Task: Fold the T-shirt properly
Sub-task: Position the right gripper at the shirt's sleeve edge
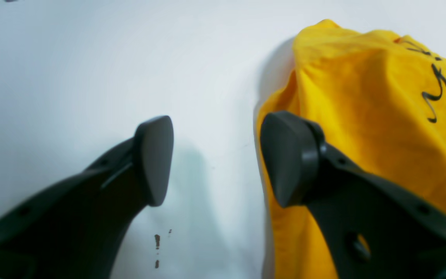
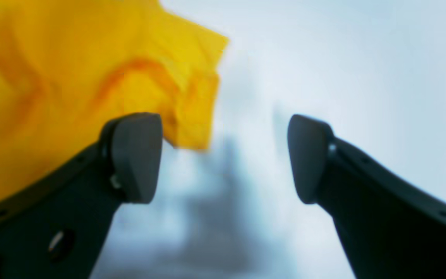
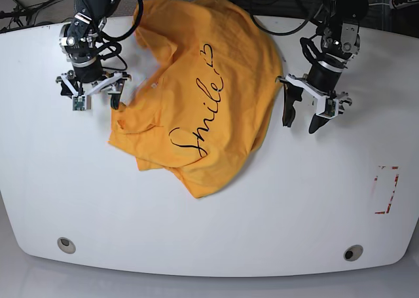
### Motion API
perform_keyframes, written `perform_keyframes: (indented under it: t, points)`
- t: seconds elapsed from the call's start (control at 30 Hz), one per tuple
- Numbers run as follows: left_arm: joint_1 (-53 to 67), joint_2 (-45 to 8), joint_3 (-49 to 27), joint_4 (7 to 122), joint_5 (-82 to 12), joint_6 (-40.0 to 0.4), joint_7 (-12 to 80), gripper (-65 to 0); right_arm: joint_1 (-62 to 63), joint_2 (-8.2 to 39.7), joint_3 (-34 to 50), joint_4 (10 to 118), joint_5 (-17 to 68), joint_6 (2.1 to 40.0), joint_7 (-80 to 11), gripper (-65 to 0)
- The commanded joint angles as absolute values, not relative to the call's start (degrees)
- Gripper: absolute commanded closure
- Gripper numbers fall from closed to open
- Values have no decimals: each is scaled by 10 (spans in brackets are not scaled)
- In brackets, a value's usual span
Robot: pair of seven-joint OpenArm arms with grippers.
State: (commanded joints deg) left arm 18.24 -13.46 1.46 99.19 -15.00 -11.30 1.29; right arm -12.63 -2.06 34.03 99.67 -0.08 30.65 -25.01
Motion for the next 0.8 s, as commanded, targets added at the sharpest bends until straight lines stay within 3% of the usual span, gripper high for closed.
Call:
perform_keyframes:
  t: [0.23, 0.8]
  points:
    - [184, -137, 13, 995, -149, -113, 11, -370, -119, -15, 373, 953, -4, 310, -251, -476]
    - [184, -139, 12, 992, -147, -112, 10, -366, -89, -6, 357, 929, -12, 312, -257, -432]
